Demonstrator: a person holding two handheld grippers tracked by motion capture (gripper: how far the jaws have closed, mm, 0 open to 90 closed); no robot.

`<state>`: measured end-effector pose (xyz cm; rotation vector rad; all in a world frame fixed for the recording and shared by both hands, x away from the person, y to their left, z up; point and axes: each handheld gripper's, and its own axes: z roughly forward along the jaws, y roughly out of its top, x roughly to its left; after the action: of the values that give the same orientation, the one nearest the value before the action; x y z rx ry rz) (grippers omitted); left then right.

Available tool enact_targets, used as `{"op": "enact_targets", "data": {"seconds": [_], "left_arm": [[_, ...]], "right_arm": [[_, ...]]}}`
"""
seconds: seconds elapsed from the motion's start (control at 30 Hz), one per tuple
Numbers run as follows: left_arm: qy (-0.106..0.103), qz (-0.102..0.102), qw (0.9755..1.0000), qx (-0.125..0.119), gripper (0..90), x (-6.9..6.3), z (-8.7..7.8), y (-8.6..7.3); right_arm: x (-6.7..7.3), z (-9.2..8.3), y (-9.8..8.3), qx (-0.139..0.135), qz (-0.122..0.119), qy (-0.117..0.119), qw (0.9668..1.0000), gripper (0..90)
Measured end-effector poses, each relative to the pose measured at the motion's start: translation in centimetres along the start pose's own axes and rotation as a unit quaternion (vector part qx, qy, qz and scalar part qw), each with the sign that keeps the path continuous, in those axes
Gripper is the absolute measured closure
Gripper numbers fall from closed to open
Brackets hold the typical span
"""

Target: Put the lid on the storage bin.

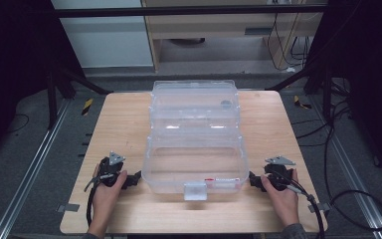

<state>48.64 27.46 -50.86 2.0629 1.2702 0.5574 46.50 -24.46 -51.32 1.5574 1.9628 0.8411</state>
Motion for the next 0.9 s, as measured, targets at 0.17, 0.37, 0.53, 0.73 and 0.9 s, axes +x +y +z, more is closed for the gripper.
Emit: {"op": "enact_targets", "data": {"seconds": [0.17,0.37,0.53,0.73,0.9], "left_arm": [[-0.009,0.027,0.9996,-0.004,0.0,-0.4,-0.3,-0.3],[-0.015,0.082,0.9964,-0.014,3.5,-0.7,-1.7,-0.2],[-0.063,0.098,0.9928,-0.026,4.1,-0.7,-3.5,0.8],[-0.132,0.141,0.9808,-0.027,3.6,-1.6,-6.6,2.5],[-0.172,0.167,0.9691,-0.057,3.8,-3.0,-9.2,4.8]], "right_arm": [[-0.1,-0.1,-0.1,-0.001,-0.006,0.004,1.0,0.9],[0.1,-0.7,-0.2,-0.007,-0.032,0.004,0.9994,8.7],[0.9,-3.6,0.9,-0.01,-0.099,-0.001,0.9951,8.2],[1.2,-7.0,3.9,-0.002,-0.159,0.007,0.9873,8.3],[0.5,-8.5,8.7,0.013,-0.182,0.04,0.9824,5.9]]}}
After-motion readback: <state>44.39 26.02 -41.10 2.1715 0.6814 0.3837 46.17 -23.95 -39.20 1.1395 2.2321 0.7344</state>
